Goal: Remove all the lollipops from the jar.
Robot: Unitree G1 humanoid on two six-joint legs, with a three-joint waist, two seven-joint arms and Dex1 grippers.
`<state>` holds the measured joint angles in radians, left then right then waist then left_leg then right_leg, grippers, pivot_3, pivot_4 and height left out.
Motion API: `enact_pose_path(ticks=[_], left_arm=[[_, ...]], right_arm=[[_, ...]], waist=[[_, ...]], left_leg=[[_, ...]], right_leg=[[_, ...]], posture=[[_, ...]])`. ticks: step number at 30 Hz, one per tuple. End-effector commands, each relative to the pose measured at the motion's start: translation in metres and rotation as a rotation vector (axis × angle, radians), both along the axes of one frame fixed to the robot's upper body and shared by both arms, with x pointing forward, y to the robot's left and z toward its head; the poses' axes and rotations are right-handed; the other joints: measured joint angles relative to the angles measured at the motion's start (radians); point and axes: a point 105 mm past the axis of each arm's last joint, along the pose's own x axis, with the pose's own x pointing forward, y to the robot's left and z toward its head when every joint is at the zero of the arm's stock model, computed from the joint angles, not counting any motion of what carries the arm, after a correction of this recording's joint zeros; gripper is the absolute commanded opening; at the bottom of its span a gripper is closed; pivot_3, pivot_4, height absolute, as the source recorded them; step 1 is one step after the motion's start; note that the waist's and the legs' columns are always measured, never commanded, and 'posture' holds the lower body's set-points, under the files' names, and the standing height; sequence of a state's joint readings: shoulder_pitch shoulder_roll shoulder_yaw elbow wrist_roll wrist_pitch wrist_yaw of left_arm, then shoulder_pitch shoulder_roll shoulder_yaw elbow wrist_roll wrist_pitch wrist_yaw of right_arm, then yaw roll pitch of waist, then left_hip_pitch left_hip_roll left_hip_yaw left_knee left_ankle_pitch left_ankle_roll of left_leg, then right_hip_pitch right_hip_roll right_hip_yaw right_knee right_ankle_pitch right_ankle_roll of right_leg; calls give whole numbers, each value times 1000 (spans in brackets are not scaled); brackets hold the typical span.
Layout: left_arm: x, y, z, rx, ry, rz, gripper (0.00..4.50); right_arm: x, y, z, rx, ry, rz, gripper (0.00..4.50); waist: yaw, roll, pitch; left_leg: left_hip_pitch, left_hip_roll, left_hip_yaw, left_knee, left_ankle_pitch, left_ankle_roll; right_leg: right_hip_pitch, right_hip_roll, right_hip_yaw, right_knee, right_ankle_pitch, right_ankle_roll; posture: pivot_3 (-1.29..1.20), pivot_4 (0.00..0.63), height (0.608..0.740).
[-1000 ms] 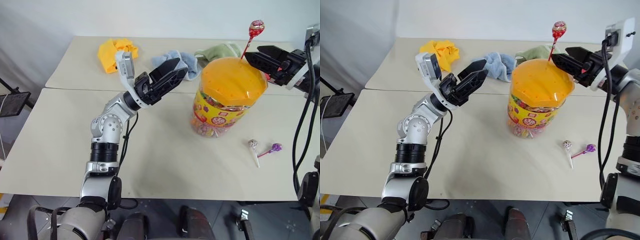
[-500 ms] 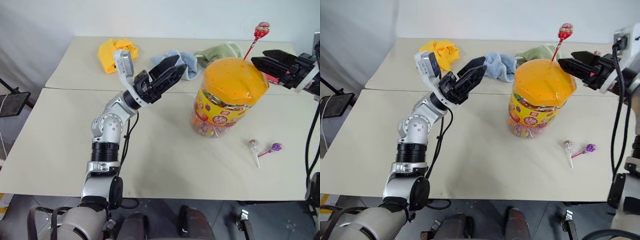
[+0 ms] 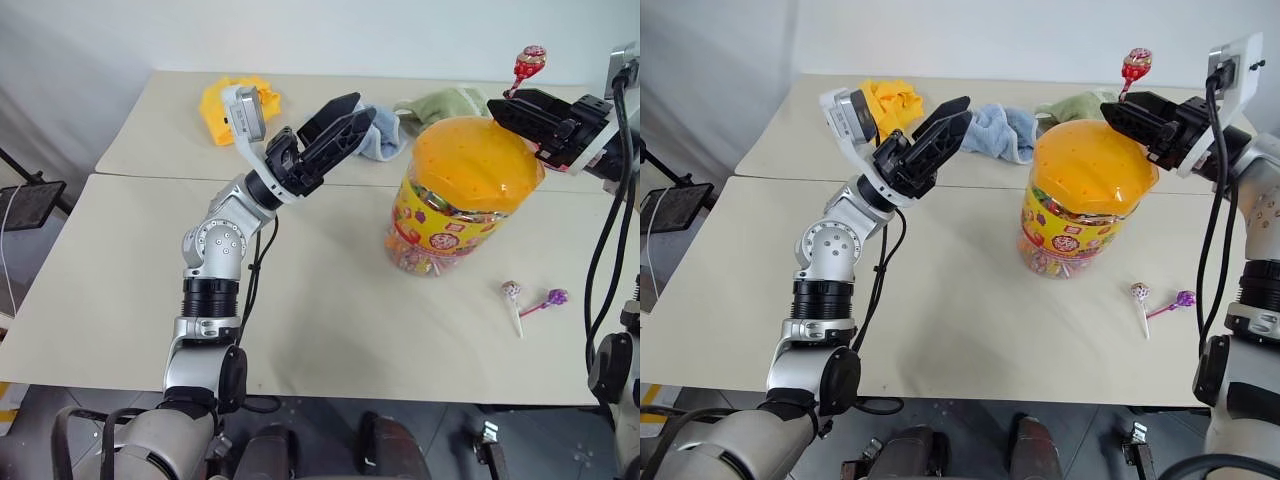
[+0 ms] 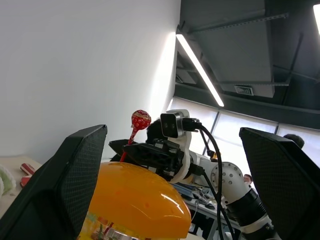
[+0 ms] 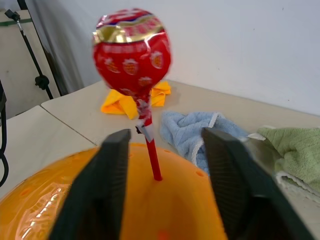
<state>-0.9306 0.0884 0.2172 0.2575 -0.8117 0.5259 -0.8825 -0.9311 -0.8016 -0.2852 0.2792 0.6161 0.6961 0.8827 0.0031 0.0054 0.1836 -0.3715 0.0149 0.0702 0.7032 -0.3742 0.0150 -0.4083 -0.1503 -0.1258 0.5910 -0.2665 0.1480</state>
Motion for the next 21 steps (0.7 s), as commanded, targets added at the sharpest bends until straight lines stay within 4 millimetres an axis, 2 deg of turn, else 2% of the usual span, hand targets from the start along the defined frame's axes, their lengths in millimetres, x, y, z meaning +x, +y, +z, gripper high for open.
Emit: enact_pose_path(ticks=[1,3,4,5,7,9,11,13,15,17,19,20,21], left_arm=[[-4,-1,7,-10,-27,-13,4500],[-4,-1,7,-9,-26,-13,4500],[-4,-1,7,-9,-26,-14,4500],[-4,-1,7,-8,-25,-14,4500],[-11,7,6,-52,-38,-67,4500],[-16,10,-8,16,-79,-75,4500],[-20,8,-18,107,-136,-77,4500],[-24,5,-27,197,-203,-85,4500],[-30,0,-39,311,-283,-107,4500],[-32,-2,-45,356,-318,-120,4500],[-35,-4,-54,415,-349,-141,4500],[-36,-5,-57,435,-358,-149,4500],[-38,-6,-62,455,-364,-163,4500]], right_arm=[[-10,-1,20,15,-86,13,953],[-11,-2,24,27,-106,15,256],[-13,-3,28,39,-120,17,43],[-13,-3,31,48,-130,18,43],[-20,-6,49,80,-211,16,43],[-32,-12,72,146,-280,37,43],[-40,-28,84,175,-292,-4,43],[-47,-48,86,166,-260,-61,43],[-53,-71,78,101,-190,-159,43],[-57,-94,59,0,-72,-273,43],[-67,-124,28,-130,85,-413,43],[-71,-133,18,-175,137,-452,43],[-79,-146,-4,-266,241,-502,43]], waist=[[-1,0,0],[-1,0,0],[0,0,0],[0,0,0],[-2,0,0],[-4,1,0],[-5,1,0],[4,0,0],[18,0,0],[25,0,0],[35,0,0],[35,0,0],[34,1,0]], left_leg=[[0,0,0,0,0,0],[0,0,0,0,0,0],[0,0,0,0,0,0],[0,0,0,0,0,0],[0,0,0,0,0,0],[0,0,0,0,0,0],[0,0,1,-1,0,0],[0,0,0,-2,0,0],[-1,-1,0,-1,0,0],[-1,-1,1,-1,0,0],[-2,-1,0,-1,0,1],[-3,-1,0,-1,0,1],[-2,-1,1,-1,0,1]], right_leg=[[0,0,0,0,0,0],[0,0,0,0,0,0],[0,0,0,0,0,0],[0,0,0,0,0,0],[0,0,0,0,0,0],[-1,0,0,0,0,0],[-2,0,0,1,0,0],[-2,0,0,1,0,0],[-1,0,0,0,0,0],[-1,0,0,-1,0,1],[-1,-1,0,-1,0,1],[-1,-1,-1,-2,0,1],[-2,-1,0,-2,0,1]], posture=[[0,150,740],[0,150,740],[0,150,740],[0,150,740],[0,150,740],[0,150,740],[0,150,740],[0,150,740],[0,150,740],[0,150,740],[0,150,740],[0,150,740],[0,150,740]])
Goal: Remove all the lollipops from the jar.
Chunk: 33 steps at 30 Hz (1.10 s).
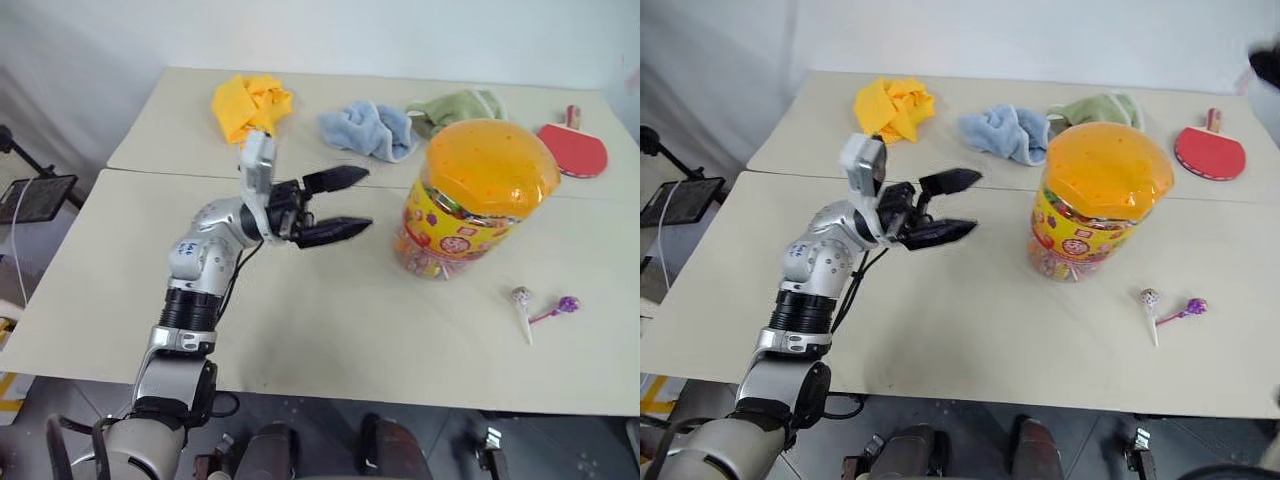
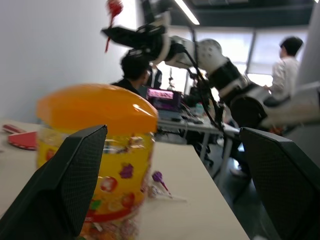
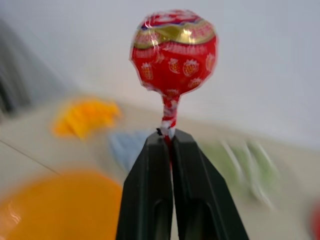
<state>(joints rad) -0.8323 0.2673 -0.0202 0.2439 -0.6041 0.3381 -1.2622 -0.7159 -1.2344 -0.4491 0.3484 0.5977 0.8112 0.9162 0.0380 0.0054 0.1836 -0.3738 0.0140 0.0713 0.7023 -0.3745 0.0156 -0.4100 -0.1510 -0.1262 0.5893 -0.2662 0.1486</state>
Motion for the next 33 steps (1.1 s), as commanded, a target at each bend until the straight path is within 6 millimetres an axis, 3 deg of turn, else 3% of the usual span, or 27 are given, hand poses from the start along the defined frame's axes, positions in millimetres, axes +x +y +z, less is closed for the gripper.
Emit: enact_pose_path(ticks=[1,6,8,12,14,17,20,25,29,31,33], left_arm=[[-9,-5,-8,62,-62,-46,4500],[-13,-10,-14,75,-37,-80,4500],[-13,-13,-15,78,-25,-89,4500],[-15,-17,-15,88,-28,-97,4500],[-14,-17,-12,84,-23,-95,4500],[-14,-14,-10,92,-25,-94,4500],[-14,-12,-10,96,-21,-89,4500],[-15,-12,-10,87,-12,-78,4500],[-14,-5,-8,69,5,-50,4500],[-6,9,-7,60,-4,41,4500],[3,24,-9,76,-8,135,4500]], right_arm=[[-28,-28,-36,-168,221,-110,43],[-59,-33,-114,-226,497,-145,43],[-63,-33,-145,-263,546,-152,43],[-65,-45,-182,-312,619,-202,43],[-64,-49,-190,-302,625,-223,43],[-61,-55,-192,-257,600,-234,43],[-62,-57,-192,-241,595,-232,733],[-68,-55,-188,-238,589,-204,2286],[-69,-55,-153,-262,462,-164,3579],[-69,-33,-115,-277,237,-8,4258],[-74,-13,-94,-279,82,112,4451]], waist=[[-3,1,-1],[-16,1,-1],[-17,0,-1],[-15,1,-2],[-15,1,-2],[-12,1,-2],[-11,1,-2],[-11,1,-2],[-12,1,-2],[-13,2,-2],[-17,1,-2]], left_leg=[[0,0,1,-1,0,0],[2,1,5,1,1,1],[5,1,7,1,1,1],[5,1,9,4,1,1],[5,1,9,4,1,1],[5,1,9,5,1,1],[4,1,8,5,1,1],[4,1,8,5,1,1],[5,1,9,5,1,1],[5,1,9,5,1,1],[5,1,9,4,1,1]], right_leg=[[0,0,0,-1,0,0],[0,0,4,1,0,0],[1,0,7,1,1,-1],[1,0,10,1,1,-2],[0,0,10,2,1,-2],[1,0,9,2,1,-2],[1,0,9,2,1,-2],[1,0,9,1,1,-2],[1,0,9,1,1,-2],[1,1,9,1,1,-2],[0,1,9,2,1,-2]], posture=[[0,150,740],[0,150,740],[0,150,740],[0,150,740],[0,150,740],[0,150,740],[0,150,740],[0,150,740],[0,150,740],[0,150,740],[0,150,740]])
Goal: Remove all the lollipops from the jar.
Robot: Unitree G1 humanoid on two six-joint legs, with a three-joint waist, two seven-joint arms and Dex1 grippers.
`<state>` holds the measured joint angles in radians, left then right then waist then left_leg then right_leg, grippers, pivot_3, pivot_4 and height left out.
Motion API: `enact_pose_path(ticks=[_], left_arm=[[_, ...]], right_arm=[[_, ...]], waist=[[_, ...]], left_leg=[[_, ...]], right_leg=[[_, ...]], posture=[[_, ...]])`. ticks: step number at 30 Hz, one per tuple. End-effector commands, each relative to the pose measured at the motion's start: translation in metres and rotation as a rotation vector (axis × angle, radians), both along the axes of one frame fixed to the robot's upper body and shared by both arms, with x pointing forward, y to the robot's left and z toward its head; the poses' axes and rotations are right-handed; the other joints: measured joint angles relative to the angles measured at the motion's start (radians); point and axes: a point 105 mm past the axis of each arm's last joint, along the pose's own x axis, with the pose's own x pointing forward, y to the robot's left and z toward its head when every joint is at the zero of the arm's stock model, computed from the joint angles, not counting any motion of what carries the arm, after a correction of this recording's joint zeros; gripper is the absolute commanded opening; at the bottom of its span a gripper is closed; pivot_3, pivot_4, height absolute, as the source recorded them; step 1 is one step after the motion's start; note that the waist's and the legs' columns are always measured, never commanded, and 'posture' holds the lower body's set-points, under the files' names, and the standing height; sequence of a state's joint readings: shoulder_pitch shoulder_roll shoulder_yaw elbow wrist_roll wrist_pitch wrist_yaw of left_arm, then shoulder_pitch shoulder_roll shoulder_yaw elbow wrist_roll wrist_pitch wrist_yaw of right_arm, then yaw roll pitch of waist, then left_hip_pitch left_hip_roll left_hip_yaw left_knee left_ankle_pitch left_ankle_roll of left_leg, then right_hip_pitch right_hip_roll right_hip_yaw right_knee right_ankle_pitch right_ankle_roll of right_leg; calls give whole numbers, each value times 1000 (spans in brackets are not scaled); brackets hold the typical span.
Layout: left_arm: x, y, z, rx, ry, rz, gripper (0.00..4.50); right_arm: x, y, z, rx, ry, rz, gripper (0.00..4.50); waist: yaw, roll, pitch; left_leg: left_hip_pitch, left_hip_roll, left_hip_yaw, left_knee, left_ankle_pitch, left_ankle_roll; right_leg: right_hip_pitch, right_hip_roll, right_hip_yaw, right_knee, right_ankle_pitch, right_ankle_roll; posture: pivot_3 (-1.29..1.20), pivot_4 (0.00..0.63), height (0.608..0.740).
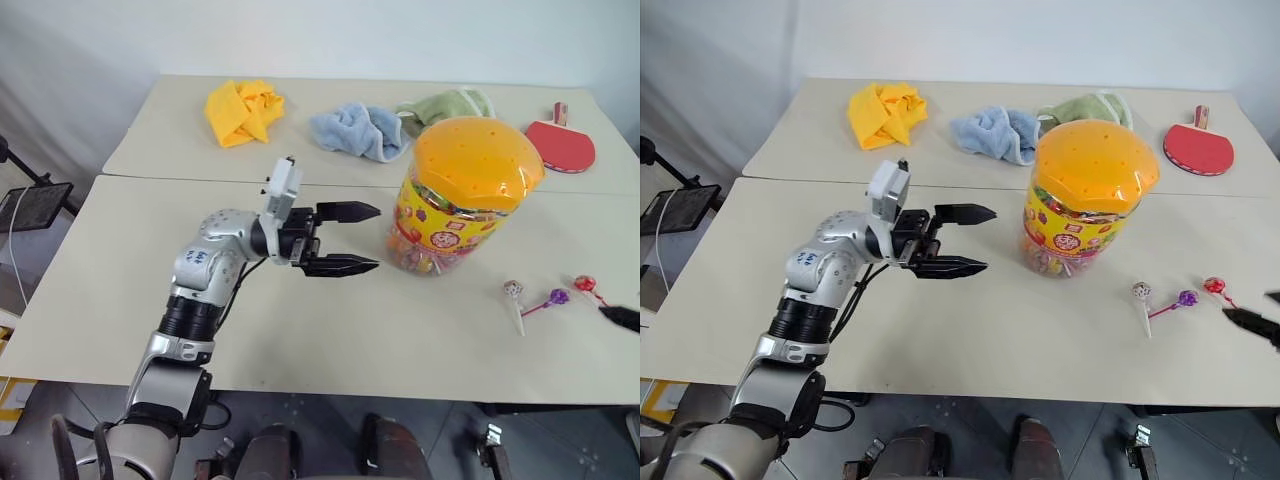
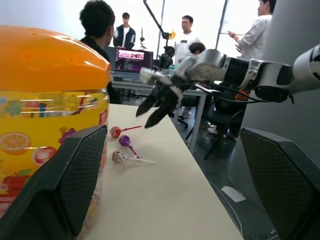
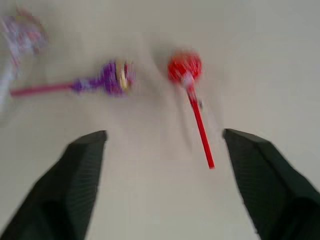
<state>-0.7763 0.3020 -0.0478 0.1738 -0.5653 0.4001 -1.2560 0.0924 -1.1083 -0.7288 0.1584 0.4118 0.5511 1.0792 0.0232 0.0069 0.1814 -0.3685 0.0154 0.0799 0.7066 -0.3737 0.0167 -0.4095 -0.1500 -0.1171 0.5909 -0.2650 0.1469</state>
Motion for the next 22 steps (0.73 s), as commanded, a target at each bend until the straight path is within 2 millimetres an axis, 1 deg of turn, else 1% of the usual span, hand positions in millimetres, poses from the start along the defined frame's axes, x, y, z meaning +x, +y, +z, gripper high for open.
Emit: enact_pose_path(ticks=[1,3,4,6,7,8,11,13,15,19,22], left_arm=[[11,27,6,1,-54,154,4500],[18,47,-5,77,-69,249,4500],[19,57,-10,108,-80,286,4500],[22,86,-31,215,-66,390,4500],[22,95,-38,254,-60,420,4500],[20,107,-48,299,-63,452,4500],[13,137,-68,367,-83,555,4500],[4,144,-75,389,-100,578,4500],[-3,146,-79,391,-108,588,4500],[-20,143,-84,358,-124,625,4500],[-28,141,-85,340,-130,648,4500]], right_arm=[[-7,37,55,-10,-295,253,4451],[-8,62,62,82,-323,350,4451],[-9,76,62,122,-308,407,4451],[-10,123,54,161,-292,583,4451],[-11,138,51,167,-294,638,4451],[-15,154,44,175,-277,712,4451],[-29,191,15,154,-234,894,4451],[-33,201,4,152,-251,923,4451],[-34,203,-5,158,-260,912,4451],[-37,202,-21,127,-292,877,4451],[-41,199,-30,127,-302,841,4451]], waist=[[-2,-1,0],[-3,-1,0],[-2,-1,0],[0,-1,0],[-1,-1,0],[0,-1,0],[6,-1,0],[10,-2,1],[16,-2,1],[20,-2,0],[20,-2,0]], left_leg=[[0,0,0,0,0,0],[1,1,-1,0,0,-1],[1,1,0,0,0,-1],[1,1,-1,0,0,-1],[1,1,-1,0,0,-1],[1,1,-2,0,-1,-1],[0,0,-3,1,-1,-1],[-1,0,-6,1,-1,-1],[-2,0,-6,2,-2,-1],[-2,0,-6,5,-2,0],[-1,0,-5,5,-2,-1]], right_leg=[[0,0,0,0,0,0],[0,1,0,1,0,0],[0,1,0,1,0,0],[0,1,0,0,0,0],[0,1,0,1,0,0],[0,1,-1,1,0,0],[0,0,-1,1,0,0],[1,0,-2,2,0,0],[1,0,-2,1,0,1],[2,0,-2,1,1,1],[2,0,-2,3,1,1]], posture=[[0,150,740],[0,150,740],[0,150,740],[0,150,740],[0,150,740],[0,150,740],[0,150,740],[0,150,740],[0,150,740],[0,150,740],[0,150,740]])
